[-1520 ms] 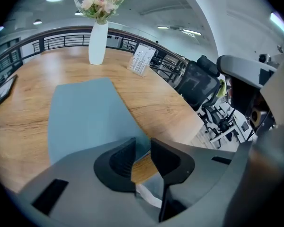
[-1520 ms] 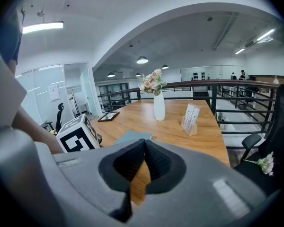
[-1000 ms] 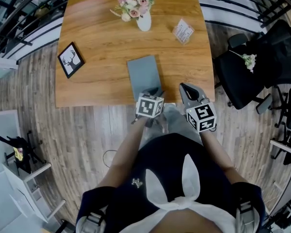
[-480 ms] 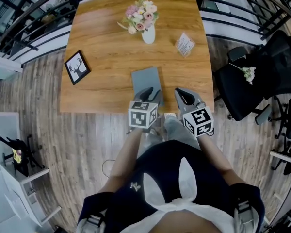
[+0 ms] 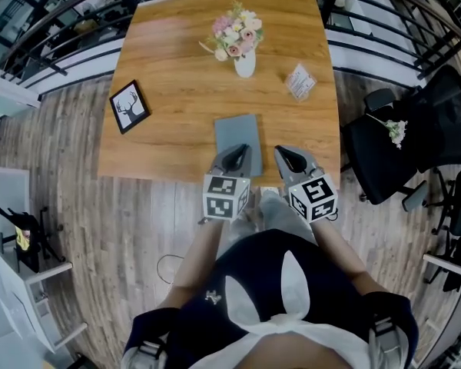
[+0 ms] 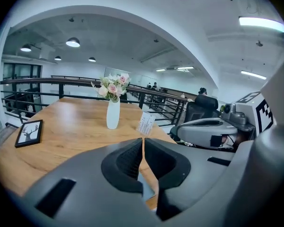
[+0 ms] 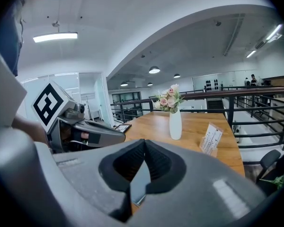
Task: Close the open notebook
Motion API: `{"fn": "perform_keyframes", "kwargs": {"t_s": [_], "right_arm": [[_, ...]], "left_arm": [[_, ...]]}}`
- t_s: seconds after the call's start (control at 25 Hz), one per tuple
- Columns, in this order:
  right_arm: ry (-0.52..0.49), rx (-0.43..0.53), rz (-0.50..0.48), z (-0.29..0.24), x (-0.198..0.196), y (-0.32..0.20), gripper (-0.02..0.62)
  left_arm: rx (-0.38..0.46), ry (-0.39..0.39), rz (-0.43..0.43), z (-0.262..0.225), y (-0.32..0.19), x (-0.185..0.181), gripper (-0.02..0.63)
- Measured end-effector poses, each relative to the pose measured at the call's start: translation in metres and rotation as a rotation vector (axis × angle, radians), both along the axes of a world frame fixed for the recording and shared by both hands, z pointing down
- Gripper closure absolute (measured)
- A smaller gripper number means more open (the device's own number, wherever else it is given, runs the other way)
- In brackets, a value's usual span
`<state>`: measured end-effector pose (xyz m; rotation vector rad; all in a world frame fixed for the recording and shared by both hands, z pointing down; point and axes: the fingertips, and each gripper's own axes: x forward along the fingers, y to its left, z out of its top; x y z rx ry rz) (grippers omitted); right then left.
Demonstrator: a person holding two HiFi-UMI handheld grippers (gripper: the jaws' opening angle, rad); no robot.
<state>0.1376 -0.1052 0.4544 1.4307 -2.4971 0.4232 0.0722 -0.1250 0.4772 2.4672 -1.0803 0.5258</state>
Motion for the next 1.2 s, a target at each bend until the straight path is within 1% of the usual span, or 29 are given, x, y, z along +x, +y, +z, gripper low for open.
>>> {"fn": "perform_keyframes", "kwargs": {"t_s": [0.2, 0.6, 1.2], "right_arm": [[0.0, -0.001, -0.033, -0.001, -0.008, -0.003, 0.598], [0.006, -0.009, -0.058, 0.001, -0.021, -0.004, 0.598], [0.012, -0.026, -0.052, 0.01, -0.025, -0.009, 0.598]], "left_arm": [[0.005, 0.023, -0.023, -0.006, -0.001, -0.007, 0.588], [0.004, 0.025, -0.038, -0.007, 0.0, -0.013, 0.589], [-0.006, 0.038, -0.041, 0.0, -0.006, -0.016, 0.589]]}}
